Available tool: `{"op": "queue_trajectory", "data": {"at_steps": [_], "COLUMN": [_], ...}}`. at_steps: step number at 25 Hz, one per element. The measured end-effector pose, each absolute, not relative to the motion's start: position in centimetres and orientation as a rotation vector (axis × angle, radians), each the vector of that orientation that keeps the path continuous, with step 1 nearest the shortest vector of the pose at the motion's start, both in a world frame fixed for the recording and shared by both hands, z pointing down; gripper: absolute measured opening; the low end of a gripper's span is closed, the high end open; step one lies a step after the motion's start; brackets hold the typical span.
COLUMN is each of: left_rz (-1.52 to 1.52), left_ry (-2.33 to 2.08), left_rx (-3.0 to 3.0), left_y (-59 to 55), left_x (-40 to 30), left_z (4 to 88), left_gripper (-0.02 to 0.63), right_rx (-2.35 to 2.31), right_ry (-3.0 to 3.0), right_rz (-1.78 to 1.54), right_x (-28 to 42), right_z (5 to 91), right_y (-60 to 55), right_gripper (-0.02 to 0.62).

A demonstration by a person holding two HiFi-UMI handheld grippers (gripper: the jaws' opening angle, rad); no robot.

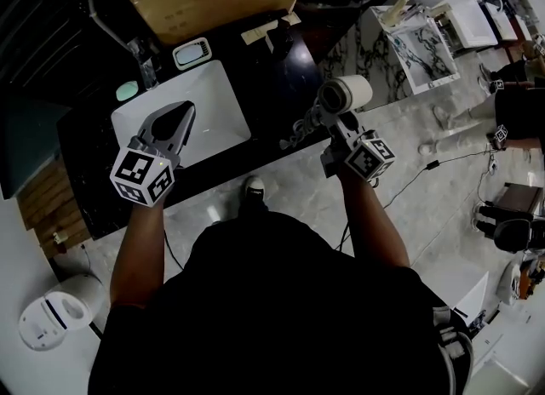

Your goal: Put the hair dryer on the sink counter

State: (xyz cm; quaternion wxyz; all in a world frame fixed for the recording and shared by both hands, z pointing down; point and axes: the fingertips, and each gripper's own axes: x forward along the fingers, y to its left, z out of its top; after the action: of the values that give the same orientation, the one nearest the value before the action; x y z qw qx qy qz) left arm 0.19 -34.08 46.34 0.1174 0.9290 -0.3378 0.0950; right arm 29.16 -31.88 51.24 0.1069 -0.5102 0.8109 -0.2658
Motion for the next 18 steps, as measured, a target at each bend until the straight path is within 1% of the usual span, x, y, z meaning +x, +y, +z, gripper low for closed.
{"op": "queue_trajectory", "data": {"at_steps": [18], "left_rz": [0.277], "left_ry": [-1.037], "left_rx": [2.658], "left_y": [-33.8], "left_x": [-0.5], "left_z": [47.8], "left_gripper": [0.023], "right_rx": [-1.481], "right_ry": [2.551], "right_rz": [-1.046], "right_x": [28.2], "right_z": [57.3], "right_y": [-34.9], "right_gripper": [0.167]}}
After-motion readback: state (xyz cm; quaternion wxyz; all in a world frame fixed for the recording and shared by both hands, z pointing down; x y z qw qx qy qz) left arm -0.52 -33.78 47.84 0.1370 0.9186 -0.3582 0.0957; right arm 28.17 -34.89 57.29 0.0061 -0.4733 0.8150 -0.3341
